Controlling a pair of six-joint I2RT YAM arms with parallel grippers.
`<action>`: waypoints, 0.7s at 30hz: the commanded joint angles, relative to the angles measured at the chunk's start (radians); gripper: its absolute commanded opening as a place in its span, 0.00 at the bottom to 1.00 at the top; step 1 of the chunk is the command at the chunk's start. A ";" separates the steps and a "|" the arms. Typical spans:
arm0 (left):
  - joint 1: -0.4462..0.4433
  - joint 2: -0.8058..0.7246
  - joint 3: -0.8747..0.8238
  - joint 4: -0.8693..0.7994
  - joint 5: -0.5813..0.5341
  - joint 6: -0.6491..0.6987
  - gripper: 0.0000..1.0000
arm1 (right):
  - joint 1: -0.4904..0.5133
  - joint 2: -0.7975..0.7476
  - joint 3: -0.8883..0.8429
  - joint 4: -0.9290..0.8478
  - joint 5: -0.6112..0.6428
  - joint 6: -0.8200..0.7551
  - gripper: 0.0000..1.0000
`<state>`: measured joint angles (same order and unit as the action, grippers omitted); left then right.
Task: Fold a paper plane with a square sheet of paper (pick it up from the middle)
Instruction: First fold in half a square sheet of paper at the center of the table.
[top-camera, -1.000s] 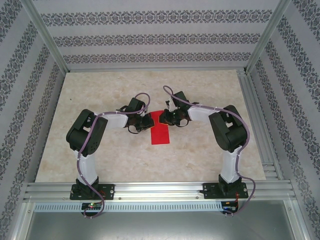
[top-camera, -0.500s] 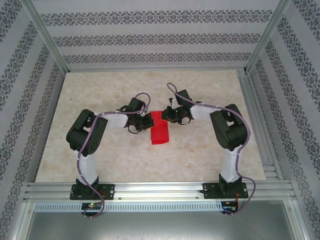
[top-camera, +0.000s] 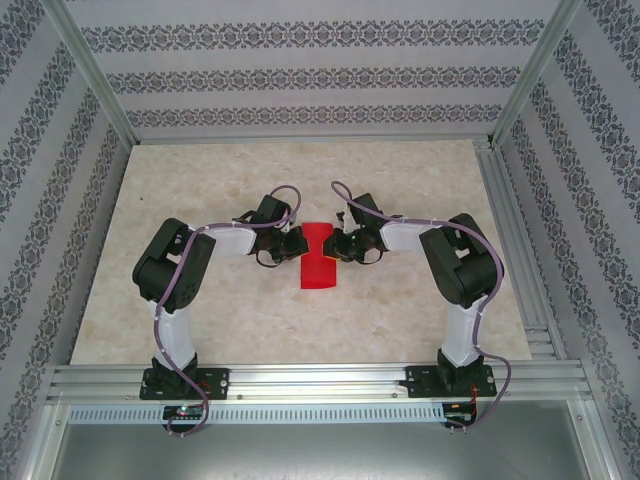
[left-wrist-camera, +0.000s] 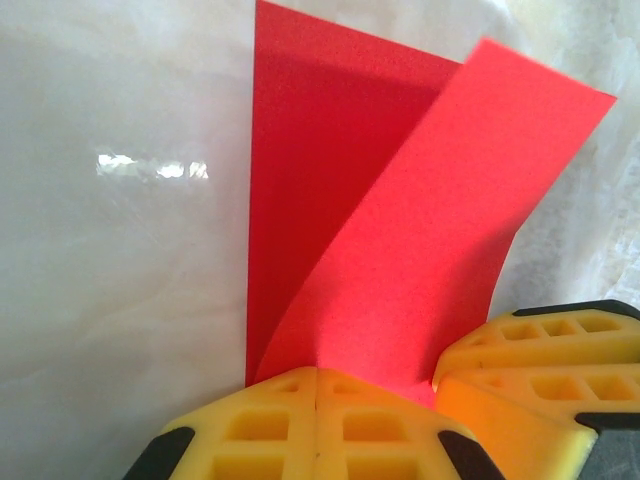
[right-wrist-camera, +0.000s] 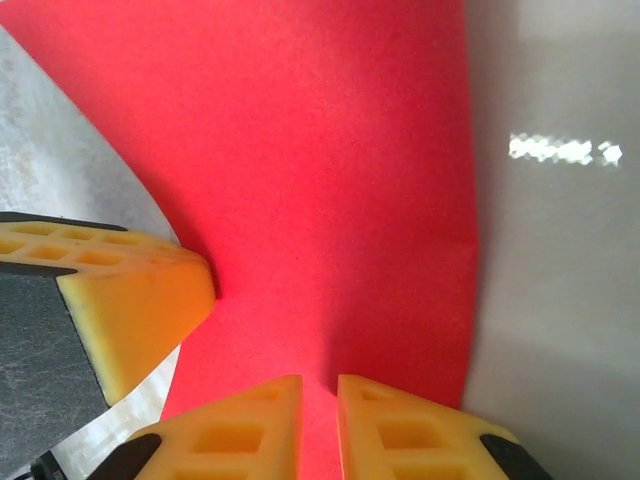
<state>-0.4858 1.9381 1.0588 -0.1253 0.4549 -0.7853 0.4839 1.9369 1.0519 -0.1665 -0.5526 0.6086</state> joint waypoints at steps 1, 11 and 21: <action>-0.011 0.077 -0.042 -0.146 -0.110 0.023 0.04 | 0.002 -0.018 -0.007 -0.037 0.004 -0.015 0.18; -0.014 0.076 -0.043 -0.139 -0.111 0.017 0.04 | 0.039 -0.151 -0.131 -0.068 -0.038 -0.018 0.18; -0.014 0.076 -0.040 -0.141 -0.112 0.019 0.04 | 0.071 -0.175 -0.159 -0.121 -0.007 -0.034 0.13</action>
<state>-0.4866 1.9381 1.0588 -0.1253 0.4545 -0.7856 0.5377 1.8034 0.9020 -0.2546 -0.5701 0.5999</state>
